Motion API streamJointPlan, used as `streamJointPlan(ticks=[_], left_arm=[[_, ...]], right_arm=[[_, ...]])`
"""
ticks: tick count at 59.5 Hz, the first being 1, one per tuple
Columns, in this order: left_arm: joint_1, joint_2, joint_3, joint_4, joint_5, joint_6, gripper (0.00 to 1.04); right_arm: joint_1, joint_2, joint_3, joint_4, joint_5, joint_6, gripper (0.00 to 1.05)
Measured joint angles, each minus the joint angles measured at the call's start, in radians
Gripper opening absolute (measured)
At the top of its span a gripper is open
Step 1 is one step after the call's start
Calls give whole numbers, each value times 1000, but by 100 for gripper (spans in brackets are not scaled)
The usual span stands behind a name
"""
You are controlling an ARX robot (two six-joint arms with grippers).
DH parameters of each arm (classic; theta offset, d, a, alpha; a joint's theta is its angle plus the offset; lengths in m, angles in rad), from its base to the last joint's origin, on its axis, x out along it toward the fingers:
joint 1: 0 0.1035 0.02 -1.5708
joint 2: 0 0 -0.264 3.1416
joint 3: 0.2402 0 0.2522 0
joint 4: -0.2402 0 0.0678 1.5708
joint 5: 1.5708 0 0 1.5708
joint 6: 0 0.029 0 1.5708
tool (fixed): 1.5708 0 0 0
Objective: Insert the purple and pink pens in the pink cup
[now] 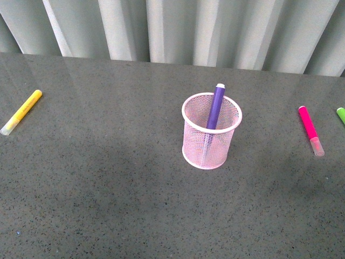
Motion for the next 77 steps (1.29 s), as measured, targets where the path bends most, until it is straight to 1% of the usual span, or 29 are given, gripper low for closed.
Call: streamJointPlan(ticks=[1, 4, 5, 10, 12, 13, 15, 17, 19, 22, 23, 24, 25, 26, 28, 29, 31, 33, 39, 50, 59, 65, 73, 77], left_arm=[[0, 0, 0, 0, 0, -1, 5], [0, 0, 0, 0, 0, -1, 20], [0, 0, 0, 0, 0, 0, 21], [0, 0, 0, 0, 0, 0, 42], [0, 0, 0, 0, 0, 0, 46], [0, 0, 0, 0, 0, 0, 51], [0, 0, 0, 0, -1, 0, 56], [0, 0, 0, 0, -2, -1, 61], [0, -1, 0, 0, 0, 0, 68], [0, 0, 0, 0, 0, -1, 79], [0, 0, 0, 0, 0, 0, 81], [0, 0, 0, 0, 0, 0, 85], [0, 0, 0, 0, 0, 0, 86], [0, -1, 0, 0, 0, 0, 90], [0, -1, 0, 0, 0, 0, 95], [0, -1, 0, 0, 0, 0, 99], [0, -1, 0, 0, 0, 0, 100], [0, -1, 0, 0, -1, 0, 98], [0, -1, 0, 0, 0, 0, 98], [0, -1, 0, 0, 0, 0, 98], [0, -1, 0, 0, 0, 0, 98], [0, -1, 0, 0, 0, 0, 98], [0, -1, 0, 0, 0, 0, 98], [0, -1, 0, 0, 0, 0, 98]], right_arm=[[0, 0, 0, 0, 0, 0, 98], [0, 0, 0, 0, 0, 0, 98], [0, 0, 0, 0, 0, 0, 98], [0, 1, 1, -2, 0, 0, 98], [17, 25, 19, -58, 63, 27, 98], [24, 58, 43, -114, 112, 41, 98], [25, 134, 77, -169, 164, 62, 98], [4, 222, 97, -160, 176, 63, 98], [-39, 342, 119, -98, 153, 57, 98], [-104, 536, 163, 28, 81, 37, 98], [-114, 569, 171, 49, 67, 32, 98], [-132, 633, 192, 87, 46, 23, 98], [-140, 665, 201, 103, 22, 19, 98], [-156, 733, 225, 134, -12, 18, 98], [-175, 828, 262, 175, -47, 19, 98], [-179, 861, 275, 188, -63, 19, 98], [-193, 988, 328, 217, -90, 29, 98], [-198, 1078, 368, 229, -107, 38, 98], [-200, 1309, 470, 248, -128, 68, 98], [-181, 1566, 630, 237, -167, 93, 98], [-155, 1703, 750, 230, -149, 72, 98], [-147, 1787, 827, 199, -142, 72, 98], [-129, 1918, 943, 171, -100, 72, 98], [-121, 1950, 970, 179, -74, 63, 98]])
